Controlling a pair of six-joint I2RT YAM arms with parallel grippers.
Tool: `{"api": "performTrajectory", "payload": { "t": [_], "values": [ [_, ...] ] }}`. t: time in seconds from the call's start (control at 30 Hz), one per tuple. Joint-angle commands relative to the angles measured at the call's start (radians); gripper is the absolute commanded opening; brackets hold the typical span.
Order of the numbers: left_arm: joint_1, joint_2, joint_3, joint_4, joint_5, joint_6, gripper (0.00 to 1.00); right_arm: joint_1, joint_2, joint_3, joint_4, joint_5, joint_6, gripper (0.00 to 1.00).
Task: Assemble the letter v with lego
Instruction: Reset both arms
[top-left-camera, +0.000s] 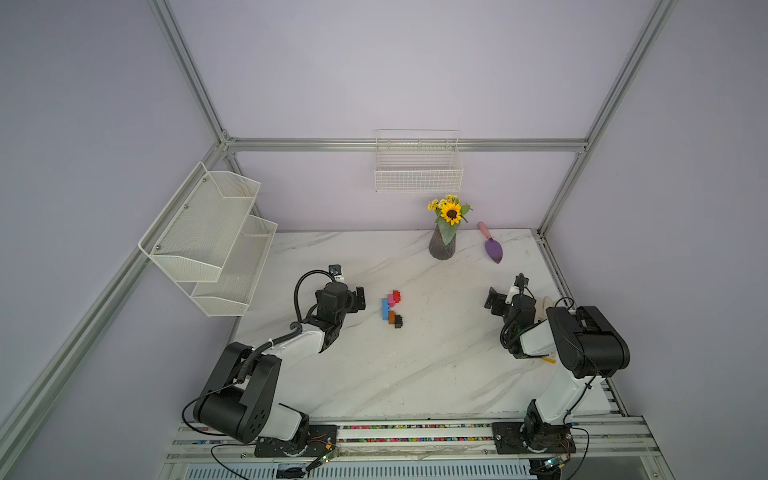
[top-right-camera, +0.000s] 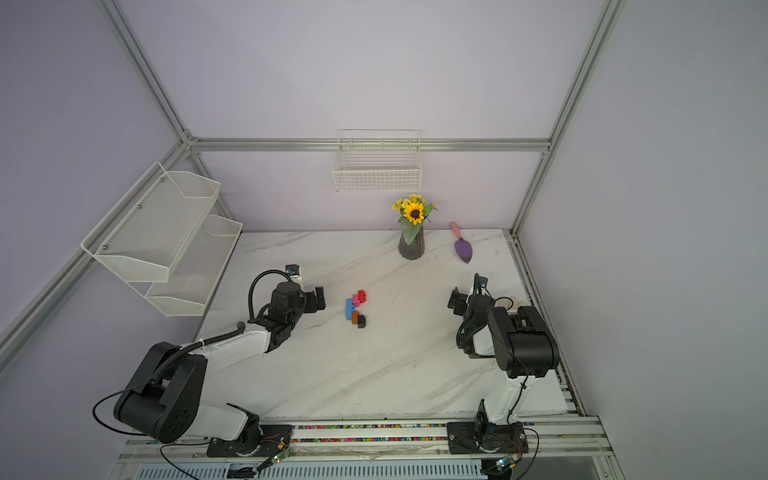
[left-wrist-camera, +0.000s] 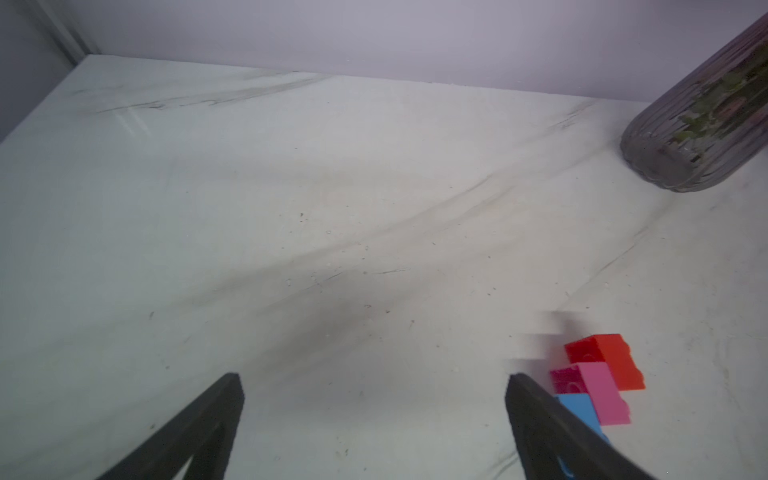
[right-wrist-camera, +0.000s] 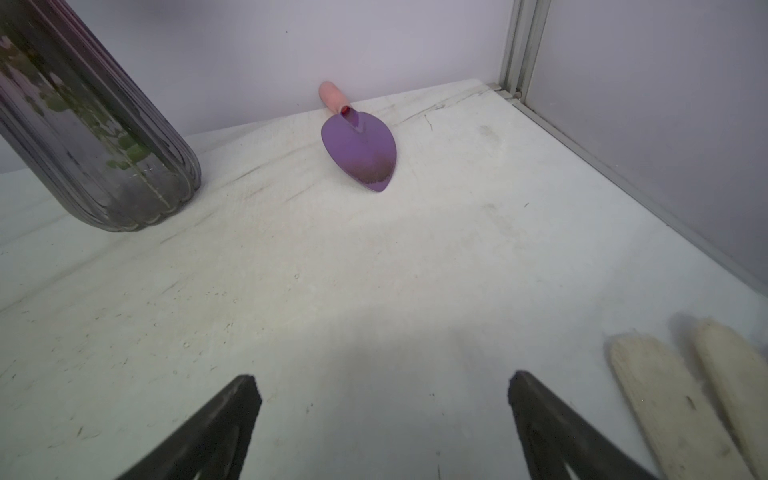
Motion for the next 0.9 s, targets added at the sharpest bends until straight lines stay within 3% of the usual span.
{"api": "performTrajectory", "payload": {
  "t": [0.0, 0.07, 0.17, 0.3, 0.37, 0.57, 0.67, 0.87],
  "values": [
    [0.042, -0.12, -0.085, 0.232, -0.115, 0.07, 1.0, 0.001, -0.008, 0.002, 0.059, -0.002, -0.015, 0.97],
    [0.048, -0.161, -0.145, 0.341, -0.211, 0.141, 0.99, 0.001, -0.005, -0.001, 0.068, 0.0, -0.017, 0.97],
    [0.082, -0.192, -0.172, 0.354, -0.226, 0.217, 1.0, 0.001, -0.006, 0.001, 0.064, 0.0, -0.017, 0.97],
    [0.123, -0.08, -0.171, 0.457, -0.233, 0.311, 1.0, 0.001, -0.006, 0.002, 0.064, 0.0, -0.017, 0.97],
    [0.124, -0.073, -0.137, 0.421, -0.19, 0.332, 1.0, 0.001, -0.006, 0.001, 0.063, 0.0, -0.017, 0.97],
    [0.126, -0.046, -0.157, 0.429, -0.297, 0.386, 1.0, 0.001, -0.007, 0.001, 0.063, 0.0, -0.016, 0.97],
    [0.13, -0.015, -0.243, 0.564, -0.252, 0.362, 1.0, 0.003, -0.008, 0.007, 0.054, 0.004, -0.018, 0.97],
    [0.171, 0.143, -0.228, 0.704, -0.178, 0.378, 1.0, 0.004, -0.006, 0.004, 0.061, 0.0, -0.019, 0.97]
  ]
}}
